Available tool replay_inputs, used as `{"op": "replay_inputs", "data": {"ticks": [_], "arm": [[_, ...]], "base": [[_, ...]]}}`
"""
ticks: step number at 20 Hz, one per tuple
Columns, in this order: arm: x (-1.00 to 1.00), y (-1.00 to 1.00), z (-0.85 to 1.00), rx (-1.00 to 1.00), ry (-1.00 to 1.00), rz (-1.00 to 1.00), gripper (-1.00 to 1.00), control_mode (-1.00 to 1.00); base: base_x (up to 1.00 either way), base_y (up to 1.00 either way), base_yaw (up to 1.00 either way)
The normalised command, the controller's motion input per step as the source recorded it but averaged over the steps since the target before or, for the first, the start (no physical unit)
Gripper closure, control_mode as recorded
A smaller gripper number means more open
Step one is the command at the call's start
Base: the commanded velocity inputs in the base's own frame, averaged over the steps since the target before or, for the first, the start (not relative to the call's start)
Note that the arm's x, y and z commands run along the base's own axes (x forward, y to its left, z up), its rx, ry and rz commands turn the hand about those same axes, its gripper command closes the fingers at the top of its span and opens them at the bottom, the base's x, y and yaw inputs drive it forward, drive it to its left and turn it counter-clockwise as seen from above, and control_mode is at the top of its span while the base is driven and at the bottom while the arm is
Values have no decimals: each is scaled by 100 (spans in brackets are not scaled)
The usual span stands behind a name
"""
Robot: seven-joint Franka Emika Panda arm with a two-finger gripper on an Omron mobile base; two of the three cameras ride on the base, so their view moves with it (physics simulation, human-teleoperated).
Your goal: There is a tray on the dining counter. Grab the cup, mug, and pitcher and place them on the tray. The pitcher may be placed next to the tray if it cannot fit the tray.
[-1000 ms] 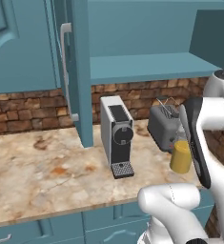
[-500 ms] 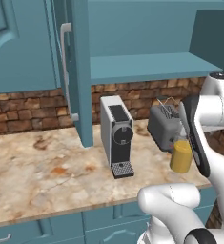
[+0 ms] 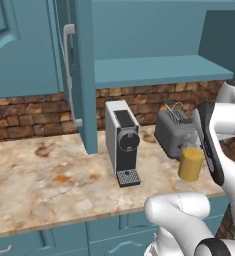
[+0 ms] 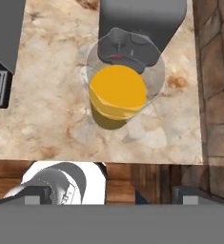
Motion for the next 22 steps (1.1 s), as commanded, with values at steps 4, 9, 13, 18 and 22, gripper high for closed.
{"op": "replay_inputs", "data": {"ticks": [4,9,13,18,22], "arm": [[0,-23,-3,0,3,6,-100,-100],[12,-5,-4,0,6,3,-100,-100],[8,0,-18,0,0,1,-100,-100],[17,0,-19,0,0,0,-100,-100],[11,0,-4,0,0,0,-100,-100]], "base": [[0,0,0],[0,0,0],[0,0,0],[0,0,0],[0,0,0]]}}
